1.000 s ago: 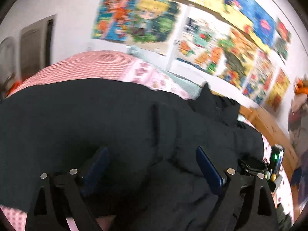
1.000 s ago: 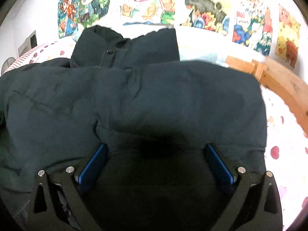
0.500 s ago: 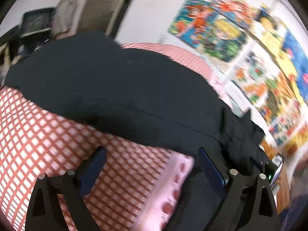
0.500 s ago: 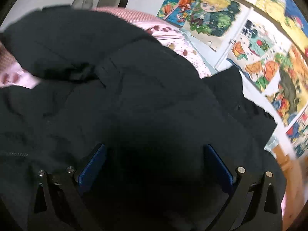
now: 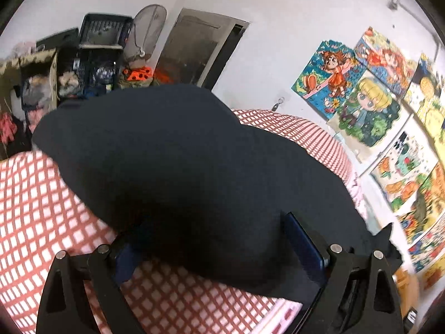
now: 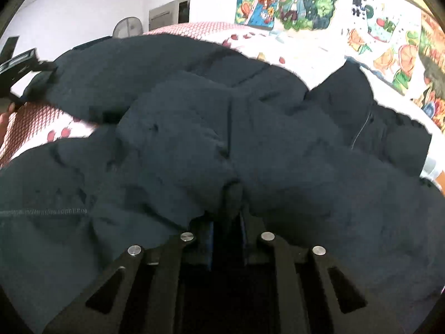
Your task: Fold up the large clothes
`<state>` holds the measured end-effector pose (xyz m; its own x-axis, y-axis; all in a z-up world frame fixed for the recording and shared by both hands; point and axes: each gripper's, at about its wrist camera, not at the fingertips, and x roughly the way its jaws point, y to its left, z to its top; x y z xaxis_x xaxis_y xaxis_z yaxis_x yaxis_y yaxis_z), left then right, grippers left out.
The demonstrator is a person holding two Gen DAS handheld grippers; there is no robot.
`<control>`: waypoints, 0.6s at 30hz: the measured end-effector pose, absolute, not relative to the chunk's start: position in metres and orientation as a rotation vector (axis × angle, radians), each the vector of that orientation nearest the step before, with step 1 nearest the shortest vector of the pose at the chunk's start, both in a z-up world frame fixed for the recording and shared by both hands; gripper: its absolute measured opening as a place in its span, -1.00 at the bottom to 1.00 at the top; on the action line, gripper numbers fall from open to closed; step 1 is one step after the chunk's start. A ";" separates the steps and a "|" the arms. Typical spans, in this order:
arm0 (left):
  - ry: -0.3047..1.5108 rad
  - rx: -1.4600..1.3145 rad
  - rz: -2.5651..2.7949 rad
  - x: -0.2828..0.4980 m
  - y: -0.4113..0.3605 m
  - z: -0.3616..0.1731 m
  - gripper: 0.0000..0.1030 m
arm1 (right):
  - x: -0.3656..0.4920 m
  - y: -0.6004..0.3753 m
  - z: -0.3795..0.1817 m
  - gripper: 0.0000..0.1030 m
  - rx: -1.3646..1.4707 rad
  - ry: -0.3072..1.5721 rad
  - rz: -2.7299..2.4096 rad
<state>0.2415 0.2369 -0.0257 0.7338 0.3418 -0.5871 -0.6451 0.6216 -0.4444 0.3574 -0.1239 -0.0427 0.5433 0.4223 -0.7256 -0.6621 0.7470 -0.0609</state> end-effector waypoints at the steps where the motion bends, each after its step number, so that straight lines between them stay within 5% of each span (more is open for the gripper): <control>1: 0.476 -0.666 0.604 0.246 0.235 -0.024 0.60 | 0.357 -0.126 -0.046 -0.51 -0.341 0.759 0.672; 7: 0.464 -0.534 0.661 0.257 0.229 -0.002 -0.57 | 0.353 -0.156 -0.039 0.18 -0.113 0.723 0.827; 11: 0.404 -0.494 0.632 0.254 0.222 0.026 -0.75 | 0.355 -0.175 -0.034 0.23 -0.006 0.678 0.805; 18: 0.228 -0.306 0.390 0.262 0.156 0.096 -0.78 | 0.382 -0.205 -0.034 0.28 0.080 0.694 0.500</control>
